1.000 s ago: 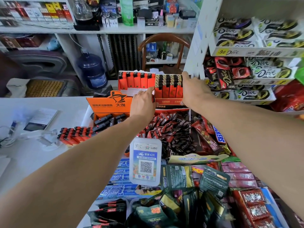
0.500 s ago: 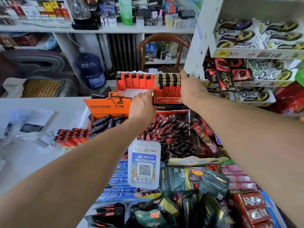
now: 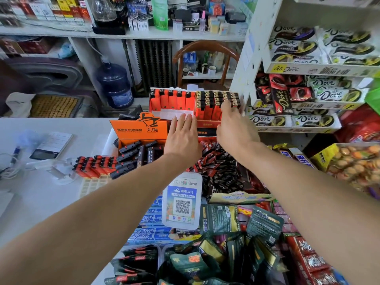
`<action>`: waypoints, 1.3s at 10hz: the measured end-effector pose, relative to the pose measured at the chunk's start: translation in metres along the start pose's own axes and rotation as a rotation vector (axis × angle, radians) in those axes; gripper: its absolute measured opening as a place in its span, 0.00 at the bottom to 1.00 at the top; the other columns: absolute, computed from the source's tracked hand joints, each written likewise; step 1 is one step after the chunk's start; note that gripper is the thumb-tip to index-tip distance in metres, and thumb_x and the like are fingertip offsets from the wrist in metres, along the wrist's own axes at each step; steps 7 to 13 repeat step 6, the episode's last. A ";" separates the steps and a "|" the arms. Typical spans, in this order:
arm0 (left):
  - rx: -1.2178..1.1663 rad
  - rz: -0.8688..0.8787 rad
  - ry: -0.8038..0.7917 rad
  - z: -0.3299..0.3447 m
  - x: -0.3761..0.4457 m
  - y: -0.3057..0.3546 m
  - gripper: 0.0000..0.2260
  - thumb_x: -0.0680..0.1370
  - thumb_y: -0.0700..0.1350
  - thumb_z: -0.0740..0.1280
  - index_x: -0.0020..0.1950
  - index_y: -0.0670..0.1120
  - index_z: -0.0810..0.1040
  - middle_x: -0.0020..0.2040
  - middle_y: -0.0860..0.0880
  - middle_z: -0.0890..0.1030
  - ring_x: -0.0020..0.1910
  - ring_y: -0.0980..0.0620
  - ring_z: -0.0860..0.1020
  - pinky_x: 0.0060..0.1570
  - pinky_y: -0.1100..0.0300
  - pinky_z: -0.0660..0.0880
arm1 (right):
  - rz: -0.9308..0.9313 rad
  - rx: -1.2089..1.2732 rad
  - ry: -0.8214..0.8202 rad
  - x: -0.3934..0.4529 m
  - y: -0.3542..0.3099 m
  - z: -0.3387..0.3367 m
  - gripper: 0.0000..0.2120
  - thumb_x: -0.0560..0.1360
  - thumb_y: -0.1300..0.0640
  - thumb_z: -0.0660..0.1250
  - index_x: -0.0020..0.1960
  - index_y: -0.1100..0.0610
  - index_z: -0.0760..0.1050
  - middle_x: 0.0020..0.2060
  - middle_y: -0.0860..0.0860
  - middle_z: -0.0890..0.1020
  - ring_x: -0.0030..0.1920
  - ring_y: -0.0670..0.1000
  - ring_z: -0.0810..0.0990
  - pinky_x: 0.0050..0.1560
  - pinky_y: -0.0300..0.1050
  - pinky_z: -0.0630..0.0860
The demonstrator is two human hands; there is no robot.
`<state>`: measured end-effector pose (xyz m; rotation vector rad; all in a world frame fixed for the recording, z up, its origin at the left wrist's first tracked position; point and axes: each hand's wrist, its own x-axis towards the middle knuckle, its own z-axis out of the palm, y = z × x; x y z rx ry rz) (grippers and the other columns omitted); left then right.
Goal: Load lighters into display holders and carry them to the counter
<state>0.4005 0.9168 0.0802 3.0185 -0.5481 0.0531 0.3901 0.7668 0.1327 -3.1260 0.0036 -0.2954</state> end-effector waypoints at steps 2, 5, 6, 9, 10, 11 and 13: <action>-0.033 -0.005 -0.071 0.002 0.000 0.002 0.39 0.82 0.59 0.57 0.81 0.39 0.42 0.82 0.40 0.45 0.81 0.42 0.43 0.79 0.43 0.44 | -0.020 -0.081 -0.131 -0.008 -0.002 0.015 0.22 0.79 0.54 0.65 0.72 0.55 0.67 0.60 0.52 0.77 0.49 0.57 0.83 0.39 0.47 0.69; -0.172 -0.005 -0.168 -0.007 0.003 0.000 0.42 0.81 0.57 0.63 0.82 0.41 0.40 0.82 0.42 0.39 0.80 0.44 0.37 0.79 0.45 0.43 | 0.020 -0.033 -0.224 -0.013 0.003 0.005 0.29 0.79 0.53 0.65 0.78 0.48 0.62 0.68 0.51 0.73 0.60 0.56 0.79 0.49 0.49 0.75; -0.298 0.054 -0.159 -0.017 -0.005 0.001 0.41 0.81 0.54 0.65 0.82 0.42 0.44 0.83 0.43 0.42 0.81 0.45 0.39 0.80 0.48 0.44 | 0.075 0.090 -0.165 -0.020 0.006 0.002 0.26 0.79 0.51 0.65 0.76 0.47 0.65 0.68 0.48 0.74 0.63 0.53 0.78 0.51 0.48 0.77; -0.298 0.054 -0.159 -0.017 -0.005 0.001 0.41 0.81 0.54 0.65 0.82 0.42 0.44 0.83 0.43 0.42 0.81 0.45 0.39 0.80 0.48 0.44 | 0.075 0.090 -0.165 -0.020 0.006 0.002 0.26 0.79 0.51 0.65 0.76 0.47 0.65 0.68 0.48 0.74 0.63 0.53 0.78 0.51 0.48 0.77; -0.298 0.054 -0.159 -0.017 -0.005 0.001 0.41 0.81 0.54 0.65 0.82 0.42 0.44 0.83 0.43 0.42 0.81 0.45 0.39 0.80 0.48 0.44 | 0.075 0.090 -0.165 -0.020 0.006 0.002 0.26 0.79 0.51 0.65 0.76 0.47 0.65 0.68 0.48 0.74 0.63 0.53 0.78 0.51 0.48 0.77; -0.298 0.054 -0.159 -0.017 -0.005 0.001 0.41 0.81 0.54 0.65 0.82 0.42 0.44 0.83 0.43 0.42 0.81 0.45 0.39 0.80 0.48 0.44 | 0.075 0.090 -0.165 -0.020 0.006 0.002 0.26 0.79 0.51 0.65 0.76 0.47 0.65 0.68 0.48 0.74 0.63 0.53 0.78 0.51 0.48 0.77; -0.298 0.054 -0.159 -0.017 -0.005 0.001 0.41 0.81 0.54 0.65 0.82 0.42 0.44 0.83 0.43 0.42 0.81 0.45 0.39 0.80 0.48 0.44 | 0.075 0.090 -0.165 -0.020 0.006 0.002 0.26 0.79 0.51 0.65 0.76 0.47 0.65 0.68 0.48 0.74 0.63 0.53 0.78 0.51 0.48 0.77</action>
